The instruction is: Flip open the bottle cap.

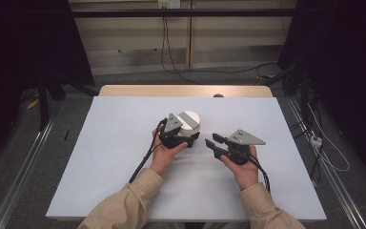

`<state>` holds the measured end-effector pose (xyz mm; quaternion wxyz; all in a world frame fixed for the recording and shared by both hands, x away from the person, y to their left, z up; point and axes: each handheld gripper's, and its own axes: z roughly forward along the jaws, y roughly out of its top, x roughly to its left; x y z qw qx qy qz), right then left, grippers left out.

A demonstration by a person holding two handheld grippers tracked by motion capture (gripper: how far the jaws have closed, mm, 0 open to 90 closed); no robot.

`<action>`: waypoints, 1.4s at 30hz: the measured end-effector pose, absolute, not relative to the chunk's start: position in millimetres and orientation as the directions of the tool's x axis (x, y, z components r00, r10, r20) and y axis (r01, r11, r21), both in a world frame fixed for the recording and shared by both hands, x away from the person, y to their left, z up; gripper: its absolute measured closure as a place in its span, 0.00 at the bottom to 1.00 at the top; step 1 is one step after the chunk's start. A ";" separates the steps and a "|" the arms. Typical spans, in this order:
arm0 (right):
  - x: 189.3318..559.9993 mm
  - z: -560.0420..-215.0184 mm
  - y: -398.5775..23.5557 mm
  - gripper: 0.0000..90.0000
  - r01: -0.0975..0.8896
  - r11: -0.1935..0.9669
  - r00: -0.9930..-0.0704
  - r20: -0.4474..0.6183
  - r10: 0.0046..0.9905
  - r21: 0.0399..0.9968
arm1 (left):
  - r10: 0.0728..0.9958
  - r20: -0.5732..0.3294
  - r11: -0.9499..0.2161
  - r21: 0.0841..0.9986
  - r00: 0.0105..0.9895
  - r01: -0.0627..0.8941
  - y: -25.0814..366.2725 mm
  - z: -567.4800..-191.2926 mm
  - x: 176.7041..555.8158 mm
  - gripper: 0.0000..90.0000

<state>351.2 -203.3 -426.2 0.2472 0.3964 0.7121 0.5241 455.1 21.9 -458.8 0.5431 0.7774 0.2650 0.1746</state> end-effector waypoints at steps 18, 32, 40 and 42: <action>365.9 -421.4 -190.0 1.00 0.339 0.144 -0.598 0.095 0.796 0.930 | 0.598 -0.019 -0.269 0.937 0.801 0.223 21.6 -459.6 455.4 0.21; 373.5 -416.6 -185.0 1.00 0.343 0.168 -0.610 0.082 0.788 0.924 | 0.600 -0.022 -0.265 0.938 0.800 0.225 20.9 -460.0 455.1 0.21; 376.9 -417.6 -183.6 1.00 0.358 0.175 -0.613 0.089 0.785 0.917 | 0.600 -0.020 -0.268 0.937 0.800 0.224 20.9 -460.1 455.3 0.21; 377.7 -415.5 -181.5 1.00 0.356 0.178 -0.613 0.085 0.785 0.918 | 0.600 -0.018 -0.270 0.937 0.800 0.224 20.9 -460.1 455.2 0.21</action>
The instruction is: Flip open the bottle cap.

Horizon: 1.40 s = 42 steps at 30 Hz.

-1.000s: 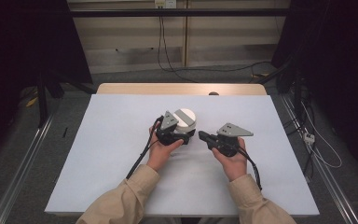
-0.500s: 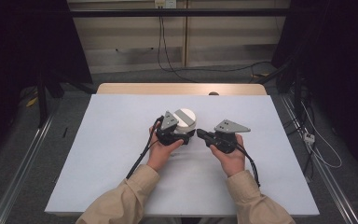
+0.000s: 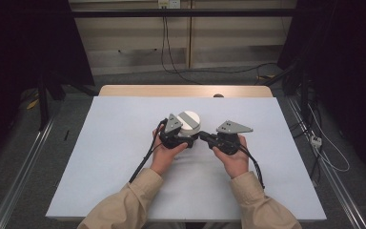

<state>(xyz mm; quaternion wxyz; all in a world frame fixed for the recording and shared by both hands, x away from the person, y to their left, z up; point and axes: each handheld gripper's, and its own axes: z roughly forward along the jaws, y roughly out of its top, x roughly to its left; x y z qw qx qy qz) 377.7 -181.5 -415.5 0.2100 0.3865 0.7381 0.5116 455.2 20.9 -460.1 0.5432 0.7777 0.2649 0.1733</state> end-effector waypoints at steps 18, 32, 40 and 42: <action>384.0 -412.1 -176.0 1.00 0.346 0.191 -0.611 0.066 0.789 0.919 | 0.601 -0.014 -0.275 0.935 0.799 0.222 20.7 -460.1 455.0 0.21; 384.9 -406.5 -173.8 1.00 0.335 0.172 -0.609 0.073 0.790 0.927 | 0.602 -0.013 -0.276 0.935 0.799 0.224 20.9 -460.2 455.1 0.21; 386.7 -401.2 -170.6 1.00 0.328 0.180 -0.614 0.064 0.786 0.927 | 0.602 -0.015 -0.275 0.935 0.798 0.224 20.6 -460.3 455.0 0.21; 386.8 -399.6 -169.6 1.00 0.323 0.183 -0.617 0.060 0.785 0.928 | 0.599 -0.007 -0.285 0.933 0.801 0.221 21.2 -460.1 455.1 0.21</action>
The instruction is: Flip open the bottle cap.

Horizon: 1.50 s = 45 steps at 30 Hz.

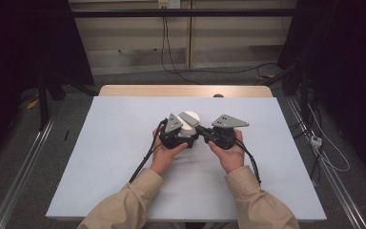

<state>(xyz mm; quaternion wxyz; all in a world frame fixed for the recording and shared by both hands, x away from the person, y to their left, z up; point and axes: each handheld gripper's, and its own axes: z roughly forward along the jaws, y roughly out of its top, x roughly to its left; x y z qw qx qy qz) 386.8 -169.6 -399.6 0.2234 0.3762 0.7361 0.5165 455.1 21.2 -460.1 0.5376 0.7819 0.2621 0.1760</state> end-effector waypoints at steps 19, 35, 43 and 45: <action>393.0 -388.6 -161.2 1.00 0.315 0.174 -0.622 0.065 0.780 0.933 | 0.599 -0.006 -0.285 0.933 0.801 0.220 20.7 -460.2 455.1 0.21; 397.7 -378.0 -157.1 1.00 0.302 0.185 -0.623 0.046 0.781 0.935 | 0.600 -0.009 -0.282 0.933 0.800 0.222 20.4 -460.4 454.9 0.21; 400.9 -374.5 -154.2 1.00 0.296 0.191 -0.621 0.037 0.783 0.936 | 0.600 -0.011 -0.281 0.933 0.800 0.224 20.4 -460.4 455.0 0.21; 401.4 -373.5 -153.0 1.00 0.294 0.190 -0.621 0.036 0.783 0.937 | 0.601 -0.015 -0.275 0.935 0.799 0.225 20.0 -460.6 454.8 0.21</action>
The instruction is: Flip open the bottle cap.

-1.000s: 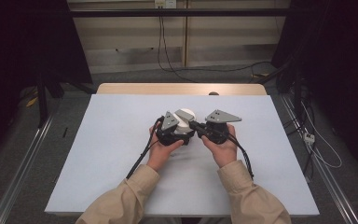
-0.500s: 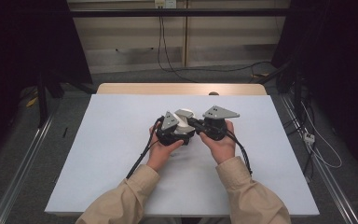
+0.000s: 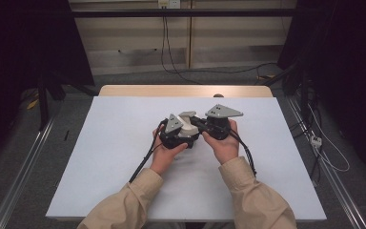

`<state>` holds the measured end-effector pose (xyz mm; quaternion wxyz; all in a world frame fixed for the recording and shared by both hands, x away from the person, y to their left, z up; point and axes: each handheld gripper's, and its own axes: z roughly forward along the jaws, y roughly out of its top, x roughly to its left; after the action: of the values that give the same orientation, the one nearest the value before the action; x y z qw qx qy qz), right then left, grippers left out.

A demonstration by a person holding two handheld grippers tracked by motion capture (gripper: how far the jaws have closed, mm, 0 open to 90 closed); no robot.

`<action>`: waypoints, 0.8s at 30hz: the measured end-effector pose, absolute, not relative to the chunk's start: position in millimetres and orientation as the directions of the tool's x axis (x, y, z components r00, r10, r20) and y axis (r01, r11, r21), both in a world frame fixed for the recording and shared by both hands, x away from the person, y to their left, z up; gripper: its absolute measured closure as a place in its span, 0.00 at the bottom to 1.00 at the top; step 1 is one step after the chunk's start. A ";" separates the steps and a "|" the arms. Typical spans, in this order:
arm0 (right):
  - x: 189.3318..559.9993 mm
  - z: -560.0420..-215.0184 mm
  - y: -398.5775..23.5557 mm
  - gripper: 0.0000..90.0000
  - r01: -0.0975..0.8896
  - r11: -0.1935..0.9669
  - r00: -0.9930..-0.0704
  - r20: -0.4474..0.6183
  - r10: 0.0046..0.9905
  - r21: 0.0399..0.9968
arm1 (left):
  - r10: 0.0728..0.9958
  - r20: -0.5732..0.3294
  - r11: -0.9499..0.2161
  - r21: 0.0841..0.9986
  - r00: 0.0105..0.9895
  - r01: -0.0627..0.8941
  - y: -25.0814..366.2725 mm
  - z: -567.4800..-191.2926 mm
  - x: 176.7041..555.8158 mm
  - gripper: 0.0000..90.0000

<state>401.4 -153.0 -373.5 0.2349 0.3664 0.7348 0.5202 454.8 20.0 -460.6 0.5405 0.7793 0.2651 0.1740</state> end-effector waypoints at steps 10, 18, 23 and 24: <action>405.0 -370.1 -147.3 1.00 0.290 0.209 -0.619 0.016 0.785 0.934 | 0.601 -0.017 -0.276 0.934 0.799 0.227 20.2 -460.5 455.0 0.21; 409.5 -366.6 -146.1 1.00 0.286 0.217 -0.610 0.002 0.792 0.933 | 0.604 -0.016 -0.276 0.934 0.797 0.228 20.3 -460.5 454.9 0.21; 412.1 -364.3 -146.6 1.00 0.285 0.220 -0.605 -0.003 0.797 0.933 | 0.601 -0.017 -0.275 0.934 0.799 0.227 20.1 -460.6 455.1 0.21; 412.6 -364.0 -146.4 1.00 0.287 0.214 -0.605 0.003 0.796 0.933 | 0.604 -0.016 -0.276 0.934 0.797 0.228 20.3 -460.5 455.0 0.21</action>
<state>412.6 -146.4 -364.0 0.2503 0.3671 0.7380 0.5080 455.0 20.3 -460.5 0.5393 0.7794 0.2669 0.1745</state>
